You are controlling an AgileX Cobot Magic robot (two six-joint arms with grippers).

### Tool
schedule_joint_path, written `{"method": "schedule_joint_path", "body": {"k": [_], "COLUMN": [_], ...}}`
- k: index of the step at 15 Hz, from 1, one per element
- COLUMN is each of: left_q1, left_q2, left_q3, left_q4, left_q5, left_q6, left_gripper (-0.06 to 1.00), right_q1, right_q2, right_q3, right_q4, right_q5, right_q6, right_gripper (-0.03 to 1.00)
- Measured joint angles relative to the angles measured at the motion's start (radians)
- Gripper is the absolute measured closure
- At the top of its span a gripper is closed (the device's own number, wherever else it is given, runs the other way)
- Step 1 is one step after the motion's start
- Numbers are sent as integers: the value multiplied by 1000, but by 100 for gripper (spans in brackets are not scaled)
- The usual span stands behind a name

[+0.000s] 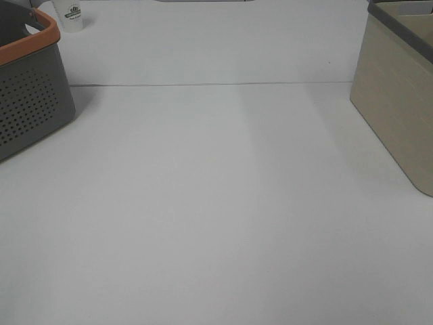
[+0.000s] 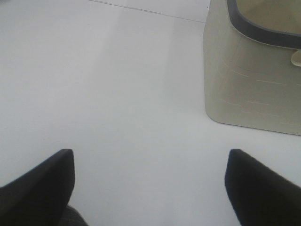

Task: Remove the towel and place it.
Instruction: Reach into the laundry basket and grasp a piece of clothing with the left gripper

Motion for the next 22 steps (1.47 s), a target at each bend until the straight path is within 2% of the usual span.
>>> {"method": "schedule_joint_path", "body": {"k": [22], "left_q1": [0], "left_q2": [0], "left_q3": [0], "left_q4": [0], "left_q5": [0], "left_q6": [1], "left_gripper": [18], "right_q1": [0], "right_q2": [0], "right_q3": [0], "right_q4": [-18], "right_q5": [0], "right_q6": [8], "right_gripper": [14]}}
